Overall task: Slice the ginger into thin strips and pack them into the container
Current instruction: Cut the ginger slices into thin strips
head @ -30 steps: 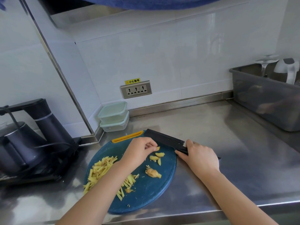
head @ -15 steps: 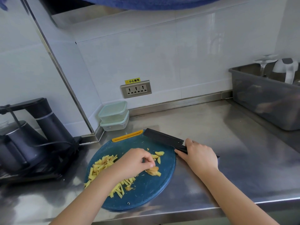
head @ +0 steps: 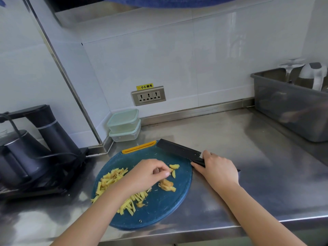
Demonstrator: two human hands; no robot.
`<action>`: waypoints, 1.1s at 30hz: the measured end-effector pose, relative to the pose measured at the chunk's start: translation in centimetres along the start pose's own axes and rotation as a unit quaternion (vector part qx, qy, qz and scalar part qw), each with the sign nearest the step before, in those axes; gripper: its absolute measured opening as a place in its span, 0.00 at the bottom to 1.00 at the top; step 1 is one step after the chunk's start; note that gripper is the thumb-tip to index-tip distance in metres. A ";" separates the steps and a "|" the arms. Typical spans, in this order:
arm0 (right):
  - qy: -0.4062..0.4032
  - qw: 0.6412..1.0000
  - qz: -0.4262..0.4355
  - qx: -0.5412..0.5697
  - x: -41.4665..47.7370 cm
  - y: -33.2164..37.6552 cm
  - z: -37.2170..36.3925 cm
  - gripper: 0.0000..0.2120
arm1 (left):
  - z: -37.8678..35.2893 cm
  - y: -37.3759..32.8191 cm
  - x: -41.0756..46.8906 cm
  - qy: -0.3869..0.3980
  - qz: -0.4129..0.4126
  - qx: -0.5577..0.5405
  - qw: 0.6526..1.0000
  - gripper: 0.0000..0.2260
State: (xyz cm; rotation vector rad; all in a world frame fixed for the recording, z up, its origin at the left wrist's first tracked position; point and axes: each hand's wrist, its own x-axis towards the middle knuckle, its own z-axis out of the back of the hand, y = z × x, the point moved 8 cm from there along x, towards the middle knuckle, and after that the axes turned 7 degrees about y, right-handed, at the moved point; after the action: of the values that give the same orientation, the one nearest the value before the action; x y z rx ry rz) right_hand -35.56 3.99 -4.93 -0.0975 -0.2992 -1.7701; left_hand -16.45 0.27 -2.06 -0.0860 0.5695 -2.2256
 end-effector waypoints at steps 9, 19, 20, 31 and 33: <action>0.012 1.000 -0.001 0.002 -0.2 0.1 0.3 0.21 | 0.2 1.1 3.0 -0.023 0.022 0.011 0.999 0.10; 0.025 1.000 0.001 -0.017 -0.1 0.2 0.1 0.21 | 0.4 -0.7 -1.2 -0.107 -0.036 -0.014 0.994 0.09; 0.025 0.999 0.008 -0.019 -0.1 0.3 0.1 0.21 | -0.1 -0.9 -2.0 -0.101 -0.048 -0.005 0.994 0.10; 0.088 0.981 0.103 0.138 -5.1 2.3 3.7 0.16 | -2.7 -0.8 -3.8 -0.167 -0.132 0.089 0.973 0.10; 0.126 0.978 0.107 0.127 -6.0 2.2 3.8 0.17 | -2.7 -1.1 -4.1 -0.185 -0.147 0.098 0.967 0.10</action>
State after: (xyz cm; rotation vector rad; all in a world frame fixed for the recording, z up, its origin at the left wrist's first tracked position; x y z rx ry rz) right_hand -32.42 10.23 -2.29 0.2659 -0.3152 -1.4977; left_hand -15.21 4.90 -3.53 -0.5004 0.1342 -2.4558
